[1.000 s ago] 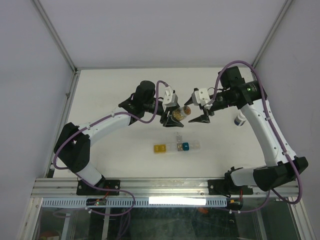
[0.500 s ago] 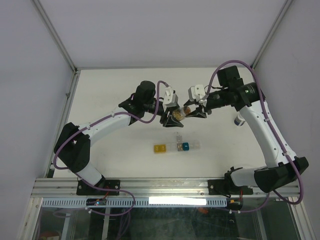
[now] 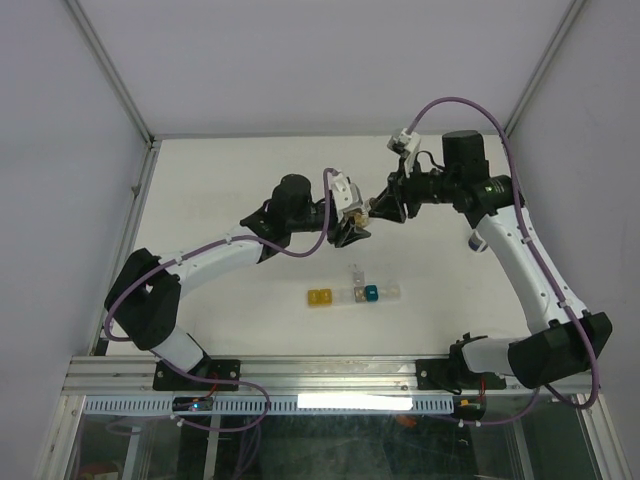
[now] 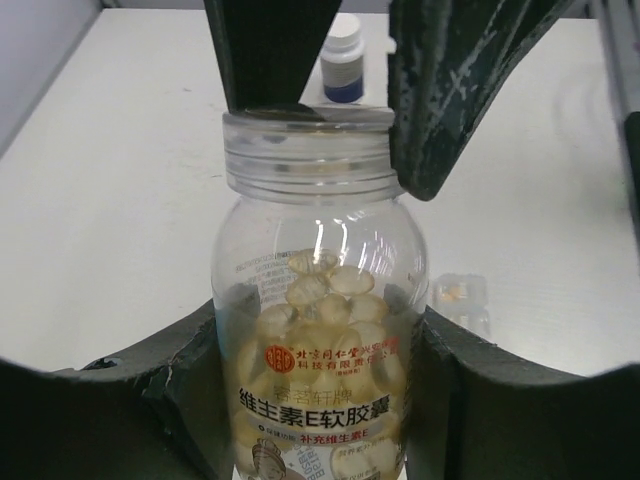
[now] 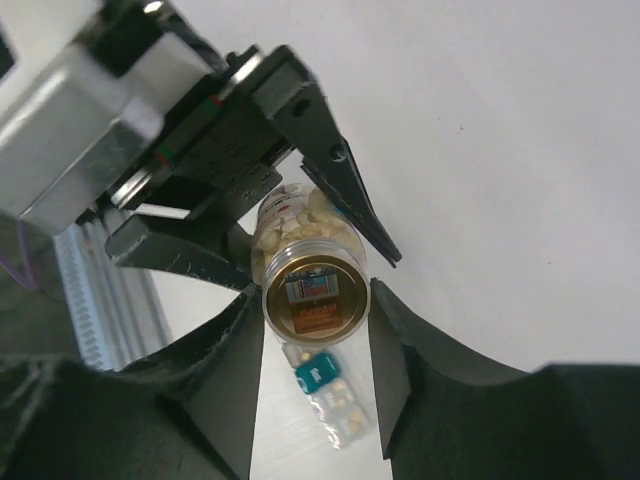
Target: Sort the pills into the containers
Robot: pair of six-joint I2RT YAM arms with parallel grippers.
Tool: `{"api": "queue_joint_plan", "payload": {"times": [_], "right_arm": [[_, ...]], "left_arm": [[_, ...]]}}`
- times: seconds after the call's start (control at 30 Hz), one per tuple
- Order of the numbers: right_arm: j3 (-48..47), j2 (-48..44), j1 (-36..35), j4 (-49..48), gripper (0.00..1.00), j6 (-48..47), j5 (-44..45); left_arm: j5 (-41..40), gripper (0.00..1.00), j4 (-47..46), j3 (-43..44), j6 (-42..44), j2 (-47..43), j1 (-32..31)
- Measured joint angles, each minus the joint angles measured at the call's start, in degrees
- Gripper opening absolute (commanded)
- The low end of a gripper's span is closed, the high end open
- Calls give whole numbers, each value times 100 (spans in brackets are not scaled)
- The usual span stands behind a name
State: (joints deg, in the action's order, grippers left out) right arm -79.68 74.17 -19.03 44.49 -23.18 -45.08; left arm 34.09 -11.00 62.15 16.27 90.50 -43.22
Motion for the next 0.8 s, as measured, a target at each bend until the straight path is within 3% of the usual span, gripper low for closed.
{"api": "queue_joint_plan", "payload": {"times": [0.07, 0.13, 0.2, 0.4, 0.57, 0.8], "right_arm": [[63, 74, 243, -186, 39, 662, -245], [61, 157, 455, -282, 73, 1145, -503], [11, 184, 564, -260, 96, 1462, -647], [-396, -22, 782, -111, 99, 1488, -804], [-433, -483, 883, 120, 99, 702, -815], [-732, -581, 894, 1950, 97, -3324, -1368]], "left_arm": [[-328, 0, -61, 4, -9, 0, -35], [-509, 0, -107, 50, -4, 2, -48], [-610, 0, -114, 120, 61, 15, -61], [-516, 0, -101, 199, 236, 59, -57], [-138, 0, -15, 210, 273, 90, -52], [1099, 0, 382, 433, 284, 114, 22]]}}
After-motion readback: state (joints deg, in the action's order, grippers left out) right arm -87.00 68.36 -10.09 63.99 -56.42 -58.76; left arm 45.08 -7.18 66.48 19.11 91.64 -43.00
